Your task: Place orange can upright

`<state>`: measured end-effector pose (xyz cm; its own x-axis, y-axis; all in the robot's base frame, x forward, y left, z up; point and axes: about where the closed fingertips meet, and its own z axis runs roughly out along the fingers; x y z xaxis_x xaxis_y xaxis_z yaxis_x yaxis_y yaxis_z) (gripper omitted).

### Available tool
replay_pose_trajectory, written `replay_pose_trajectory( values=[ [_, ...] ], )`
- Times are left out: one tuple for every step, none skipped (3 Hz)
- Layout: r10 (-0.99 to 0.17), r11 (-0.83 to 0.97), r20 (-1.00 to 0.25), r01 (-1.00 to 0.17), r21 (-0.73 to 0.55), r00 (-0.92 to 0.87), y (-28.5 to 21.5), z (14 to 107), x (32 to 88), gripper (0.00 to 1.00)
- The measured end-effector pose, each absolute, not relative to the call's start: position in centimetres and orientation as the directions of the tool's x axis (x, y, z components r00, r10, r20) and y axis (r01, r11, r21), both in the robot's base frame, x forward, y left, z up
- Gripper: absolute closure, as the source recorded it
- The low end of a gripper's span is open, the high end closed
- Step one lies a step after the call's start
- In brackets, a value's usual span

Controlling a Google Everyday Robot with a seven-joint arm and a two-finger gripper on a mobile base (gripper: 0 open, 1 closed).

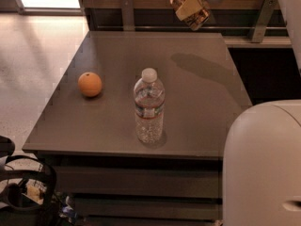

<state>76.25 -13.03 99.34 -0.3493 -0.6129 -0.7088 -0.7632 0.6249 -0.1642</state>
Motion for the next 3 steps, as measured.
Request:
replay_pose_trajectory(
  values=[
    [-0.599, 0.545, -0.773, -0.814, -0.202, -0.209, -12.5, 101.1, 75.7, 1.0],
    [-0.569, 0.512, -0.81, -0.832, -0.214, -0.141, -11.9, 101.4, 75.2, 1.0],
    [-0.518, 0.489, -0.85, -0.848, -0.205, -0.093, -11.0, 100.9, 74.4, 1.0]
  ],
)
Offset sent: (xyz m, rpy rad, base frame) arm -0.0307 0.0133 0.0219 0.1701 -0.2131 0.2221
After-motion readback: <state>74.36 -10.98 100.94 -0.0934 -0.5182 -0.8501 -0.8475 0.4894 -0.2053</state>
